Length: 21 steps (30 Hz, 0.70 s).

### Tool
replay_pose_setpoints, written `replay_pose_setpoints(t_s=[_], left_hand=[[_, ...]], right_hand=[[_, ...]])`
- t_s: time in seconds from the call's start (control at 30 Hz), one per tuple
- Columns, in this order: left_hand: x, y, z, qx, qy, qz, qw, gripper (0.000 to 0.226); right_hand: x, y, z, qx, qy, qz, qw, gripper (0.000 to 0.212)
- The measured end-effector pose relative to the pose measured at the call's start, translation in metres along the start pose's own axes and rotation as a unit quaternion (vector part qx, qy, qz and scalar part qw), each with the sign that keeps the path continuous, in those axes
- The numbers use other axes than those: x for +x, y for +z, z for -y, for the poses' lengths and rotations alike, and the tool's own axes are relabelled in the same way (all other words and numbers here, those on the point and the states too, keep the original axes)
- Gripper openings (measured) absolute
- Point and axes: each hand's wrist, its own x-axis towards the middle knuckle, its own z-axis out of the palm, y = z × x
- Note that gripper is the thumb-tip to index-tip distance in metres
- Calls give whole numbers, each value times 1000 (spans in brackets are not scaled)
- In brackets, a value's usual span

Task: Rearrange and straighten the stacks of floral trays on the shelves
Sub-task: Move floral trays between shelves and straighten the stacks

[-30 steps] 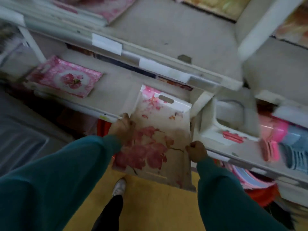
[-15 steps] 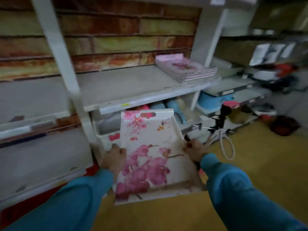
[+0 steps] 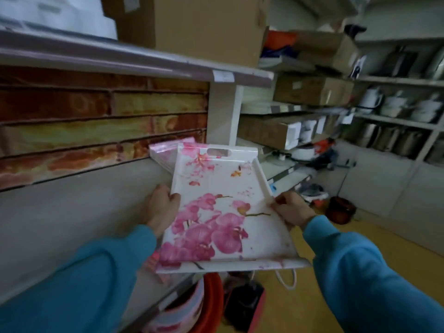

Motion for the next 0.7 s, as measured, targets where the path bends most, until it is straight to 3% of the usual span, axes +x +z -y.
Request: replay_pose_setpoints(t_s=[0.17,0.3,0.5,0.7], left_hand=[[89,15,-26,-5,-3,-11,1000,14],[151,33,-28,1,-28,-29,999,19],[227,71,-27,-3,-90,-87,992,20],[289,106,-20,57,-168,-132,975,21]], right_hand=[[96,-19,29,5,-33,-31,999,30],[183,-16,50,-3,-82,-28,996,27],[328,16,69,-1,-158,6,987,25],[447,52,86,18,-206,97,973,22]])
